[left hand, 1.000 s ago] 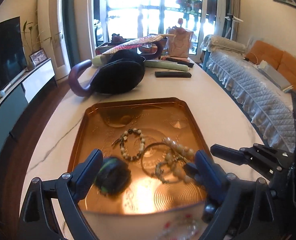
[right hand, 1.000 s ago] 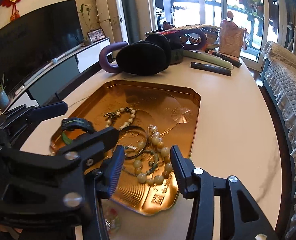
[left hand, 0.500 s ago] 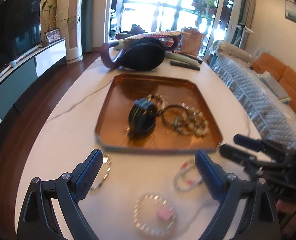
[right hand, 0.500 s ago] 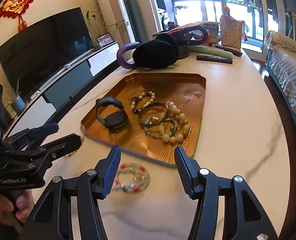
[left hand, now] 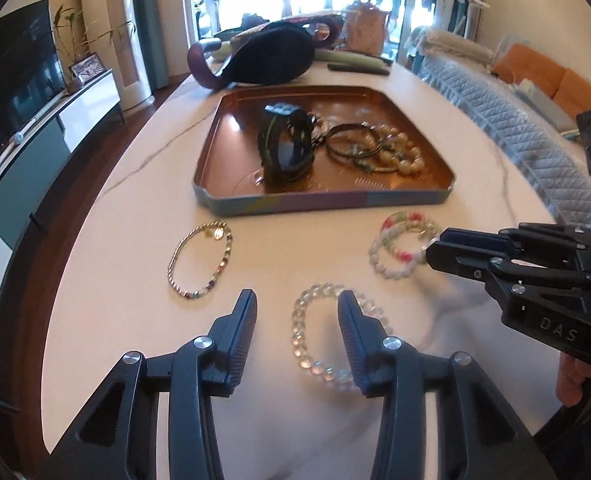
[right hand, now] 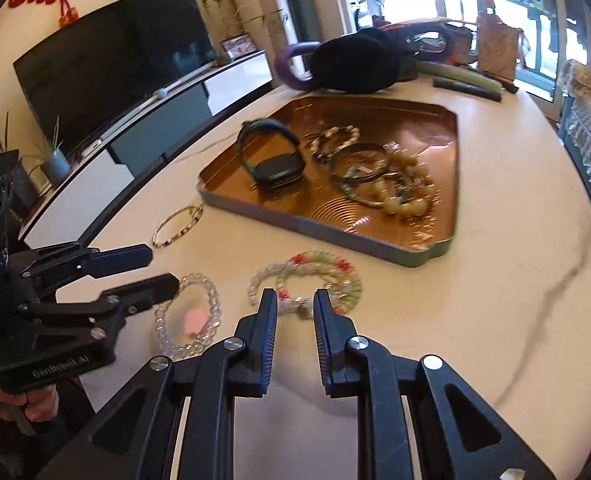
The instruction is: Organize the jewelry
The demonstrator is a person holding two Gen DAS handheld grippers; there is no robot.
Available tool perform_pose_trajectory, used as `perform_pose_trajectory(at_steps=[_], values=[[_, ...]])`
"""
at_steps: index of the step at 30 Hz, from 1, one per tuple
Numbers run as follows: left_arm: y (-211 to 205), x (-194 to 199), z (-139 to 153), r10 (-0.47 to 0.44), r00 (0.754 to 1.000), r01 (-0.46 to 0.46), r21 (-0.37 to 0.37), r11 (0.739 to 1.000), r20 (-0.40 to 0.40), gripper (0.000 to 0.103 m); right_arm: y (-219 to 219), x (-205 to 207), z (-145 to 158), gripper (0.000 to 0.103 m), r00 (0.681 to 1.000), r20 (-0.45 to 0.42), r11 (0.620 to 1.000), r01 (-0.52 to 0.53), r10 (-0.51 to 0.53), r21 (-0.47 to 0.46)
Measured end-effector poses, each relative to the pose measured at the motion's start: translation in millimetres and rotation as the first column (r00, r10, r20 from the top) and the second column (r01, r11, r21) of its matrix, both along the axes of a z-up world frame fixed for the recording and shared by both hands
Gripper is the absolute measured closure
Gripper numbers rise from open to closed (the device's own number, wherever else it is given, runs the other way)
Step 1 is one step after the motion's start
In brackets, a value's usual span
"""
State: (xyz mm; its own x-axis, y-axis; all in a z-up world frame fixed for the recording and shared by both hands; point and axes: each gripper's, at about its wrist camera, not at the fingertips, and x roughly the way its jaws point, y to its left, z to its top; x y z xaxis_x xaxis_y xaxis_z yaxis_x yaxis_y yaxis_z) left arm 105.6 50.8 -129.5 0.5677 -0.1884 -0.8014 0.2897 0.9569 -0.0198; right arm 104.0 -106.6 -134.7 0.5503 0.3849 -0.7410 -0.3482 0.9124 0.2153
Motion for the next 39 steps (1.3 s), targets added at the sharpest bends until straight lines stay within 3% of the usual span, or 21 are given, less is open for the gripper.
perform_pose_trajectory(at_steps=[4, 9, 24, 28, 35, 39], values=[[2, 7, -15, 0.016, 0.999, -0.015, 0.009, 1.0, -0.048, 0.064, 8, 5, 1, 0.085, 0.999, 0.026, 1.0, -0.019, 0.019, -0.001], [0, 11, -15, 0.013, 0.999, -0.013, -0.011, 1.0, -0.032, 0.092, 6, 19, -3, 0.085, 1.0, 0.006, 1.0, 0.011, -0.011, 0.006], [-3, 27, -12, 0.033, 0.997, -0.037, -0.068, 0.997, -0.07, 0.093, -14, 11, -2, 0.085, 0.999, 0.004, 0.998, 0.043, -0.043, -0.043], [-8, 26, -12, 0.019, 0.998, -0.023, -0.058, 0.998, -0.066, 0.093, -16, 12, -6, 0.085, 0.999, -0.011, 0.996, 0.037, -0.038, -0.082], [-11, 30, -15, 0.018, 0.998, -0.022, -0.054, 0.998, -0.068, 0.093, -2, 9, -7, 0.087, 0.999, 0.045, 0.984, 0.001, 0.007, -0.18], [-12, 27, -16, 0.018, 0.998, -0.021, -0.036, 0.999, -0.061, 0.093, -7, 11, -7, 0.088, 0.999, 0.034, 0.986, 0.022, -0.016, -0.163]])
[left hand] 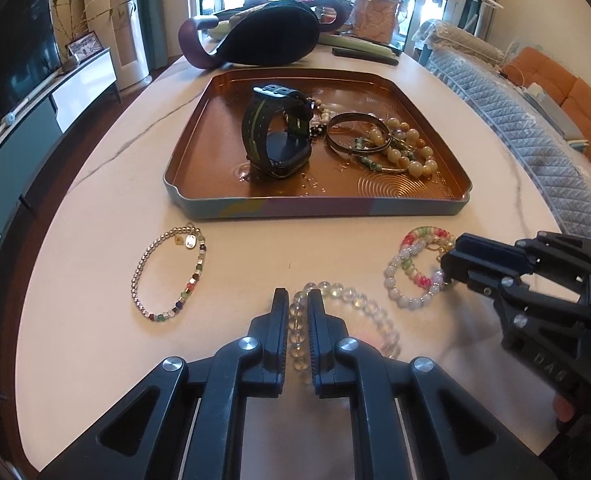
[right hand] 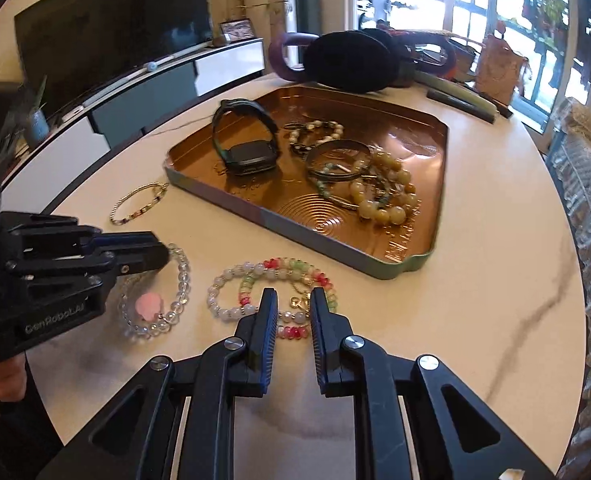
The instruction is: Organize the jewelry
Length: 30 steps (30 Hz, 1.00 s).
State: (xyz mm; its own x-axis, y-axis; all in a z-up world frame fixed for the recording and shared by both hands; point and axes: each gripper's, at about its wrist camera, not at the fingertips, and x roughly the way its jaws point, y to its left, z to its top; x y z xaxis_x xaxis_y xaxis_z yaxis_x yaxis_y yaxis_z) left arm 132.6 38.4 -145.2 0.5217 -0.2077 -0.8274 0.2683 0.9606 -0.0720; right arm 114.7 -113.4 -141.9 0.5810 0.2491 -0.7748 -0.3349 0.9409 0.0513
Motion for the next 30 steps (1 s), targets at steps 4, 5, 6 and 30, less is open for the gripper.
perform_pose_trajectory(at_steps=[4, 5, 6, 30], values=[[4, -1, 0, 0.006, 1.0, -0.006, -0.015, 1.0, -0.01, 0.093, -3, 1, 1, 0.088, 1.0, -0.009, 1.0, -0.003, 0.003, 0.01], [5, -1, 0, 0.007, 1.0, -0.007, -0.016, 1.0, -0.011, 0.093, -4, 0, 1, 0.088, 1.0, -0.009, 1.0, -0.004, 0.004, 0.008], [6, -1, 0, 0.012, 1.0, -0.013, -0.017, 1.0, -0.012, 0.093, -4, 1, 1, 0.088, 1.0, -0.011, 1.0, 0.0, 0.0, 0.01], [2, -5, 2, -0.017, 1.0, 0.018, -0.038, 0.999, 0.019, 0.095, 3, 10, 5, 0.1, 0.999, 0.032, 1.0, -0.012, 0.012, 0.024]])
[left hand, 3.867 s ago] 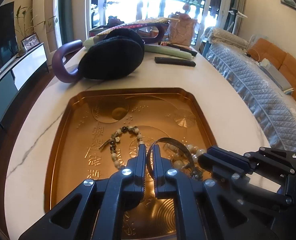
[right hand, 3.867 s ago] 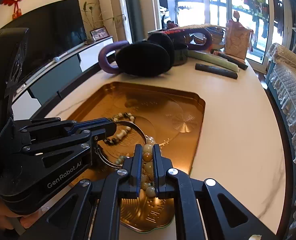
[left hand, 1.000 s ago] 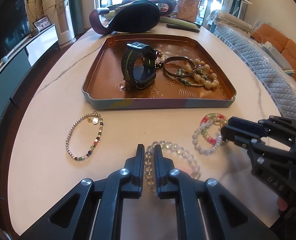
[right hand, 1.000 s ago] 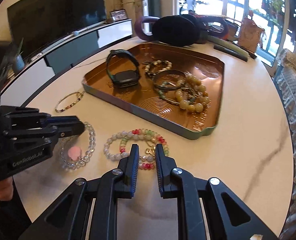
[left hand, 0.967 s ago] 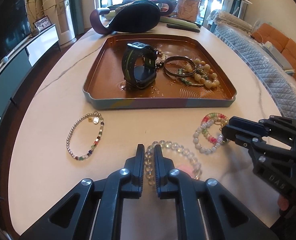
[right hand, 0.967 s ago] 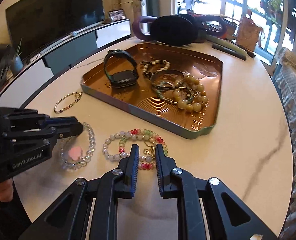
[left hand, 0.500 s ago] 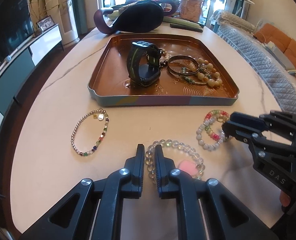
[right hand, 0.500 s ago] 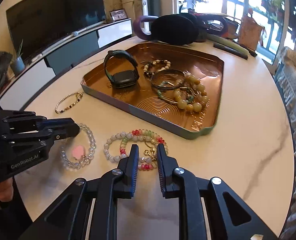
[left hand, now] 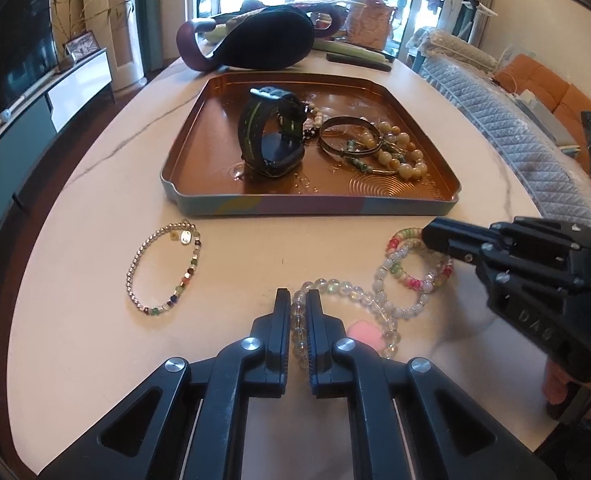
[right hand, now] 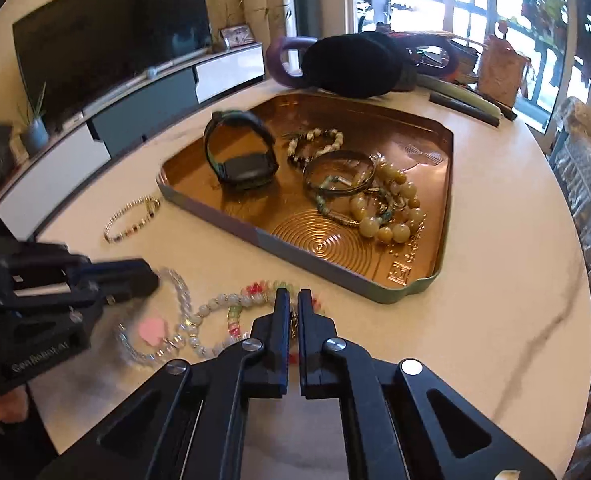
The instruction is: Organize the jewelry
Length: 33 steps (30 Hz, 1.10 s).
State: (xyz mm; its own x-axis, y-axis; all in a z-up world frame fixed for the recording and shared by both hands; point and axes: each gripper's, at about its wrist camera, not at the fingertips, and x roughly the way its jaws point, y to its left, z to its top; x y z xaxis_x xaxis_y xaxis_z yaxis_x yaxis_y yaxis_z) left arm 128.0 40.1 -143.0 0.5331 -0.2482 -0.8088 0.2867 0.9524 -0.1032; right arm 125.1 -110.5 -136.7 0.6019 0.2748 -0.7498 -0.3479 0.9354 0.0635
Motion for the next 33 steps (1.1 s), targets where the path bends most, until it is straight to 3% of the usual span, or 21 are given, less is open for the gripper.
perform_pose_trajectory(at_steps=[11, 22, 26, 28, 33], values=[[3, -3, 10, 0.004, 1.0, -0.004, -0.023, 1.0, 0.007, 0.095, -1, -6, 4, 0.099, 0.999, -0.015, 0.999, -0.042, 0.042, -0.014], [6, -6, 21, -0.001, 1.0, 0.003, -0.054, 0.999, 0.026, 0.095, -16, -17, 40, 0.103, 0.995, 0.086, 0.999, -0.047, 0.046, 0.011], [2, -7, 24, -0.012, 0.999, 0.014, -0.053, 0.999, 0.03, 0.095, -13, -11, 24, 0.102, 0.998, -0.001, 0.998, -0.059, 0.059, 0.011], [-1, -6, 21, -0.013, 1.0, 0.014, -0.041, 0.999, 0.021, 0.095, -8, -10, 12, 0.096, 0.998, -0.028, 0.998, -0.064, 0.064, -0.009], [-6, -3, 12, -0.018, 1.0, 0.018, -0.026, 0.999, -0.003, 0.095, 2, -5, 1, 0.096, 0.996, -0.028, 0.995, -0.087, 0.086, -0.044]])
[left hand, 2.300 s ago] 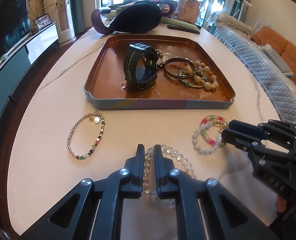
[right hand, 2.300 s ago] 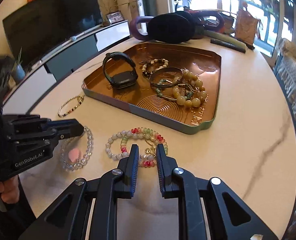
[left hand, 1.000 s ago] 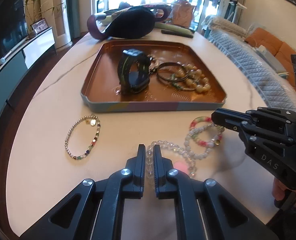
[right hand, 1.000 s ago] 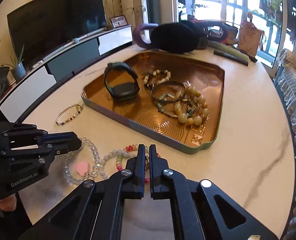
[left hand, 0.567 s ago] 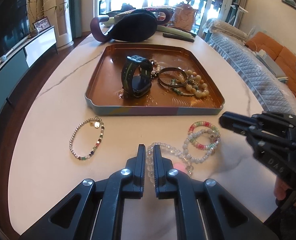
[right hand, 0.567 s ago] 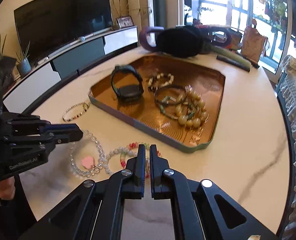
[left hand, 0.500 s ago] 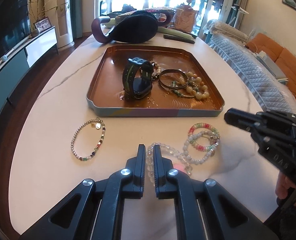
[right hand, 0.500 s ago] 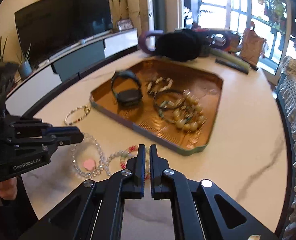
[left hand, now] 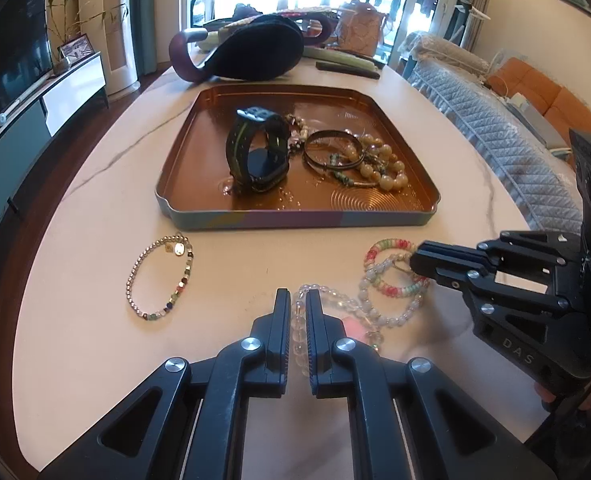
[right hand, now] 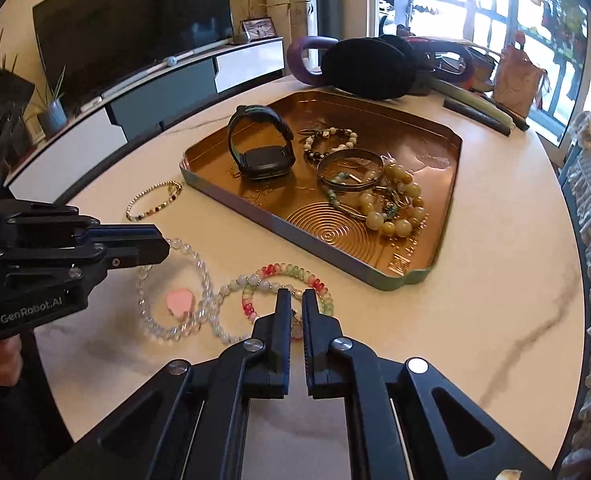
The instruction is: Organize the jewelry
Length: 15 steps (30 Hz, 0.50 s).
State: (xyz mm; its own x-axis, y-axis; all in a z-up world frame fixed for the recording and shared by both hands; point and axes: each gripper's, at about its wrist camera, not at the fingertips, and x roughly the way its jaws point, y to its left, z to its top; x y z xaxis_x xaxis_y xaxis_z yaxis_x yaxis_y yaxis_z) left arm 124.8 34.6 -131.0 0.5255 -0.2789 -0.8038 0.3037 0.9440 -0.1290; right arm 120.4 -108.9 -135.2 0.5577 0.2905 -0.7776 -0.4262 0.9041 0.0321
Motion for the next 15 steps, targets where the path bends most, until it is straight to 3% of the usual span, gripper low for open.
perform_pose_trajectory(at_steps=[4, 7, 11, 13, 14, 15], values=[[0, 2, -8, 0.001, 1.0, 0.0, 0.02, 1.0, -0.016, 0.095, 2, 4, -6, 0.092, 1.0, -0.001, 1.0, 0.002, -0.002, -0.029], [4, 4, -16, 0.007, 0.999, -0.006, 0.026, 1.0, -0.038, 0.095, 9, 2, -6, 0.082, 0.999, 0.0, 0.998, -0.04, 0.04, -0.049], [1, 0, -16, 0.003, 1.0, -0.003, 0.051, 0.999, -0.004, 0.094, 17, -4, -9, 0.078, 0.997, 0.032, 0.992, -0.06, 0.064, -0.11], [0, 0, -16, 0.001, 1.0, -0.001, 0.065, 0.998, 0.007, 0.094, 17, -3, -9, 0.083, 0.998, 0.043, 0.99, -0.05, 0.056, -0.135], [0, 0, -16, -0.001, 1.0, 0.0, 0.063, 0.998, 0.005, 0.095, 17, -2, -9, 0.095, 0.997, 0.049, 0.988, -0.043, 0.051, -0.15], [2, 1, -16, -0.002, 1.0, 0.002, 0.05, 0.999, -0.003, 0.095, 15, -1, -8, 0.097, 0.998, 0.047, 0.99, -0.043, 0.05, -0.138]])
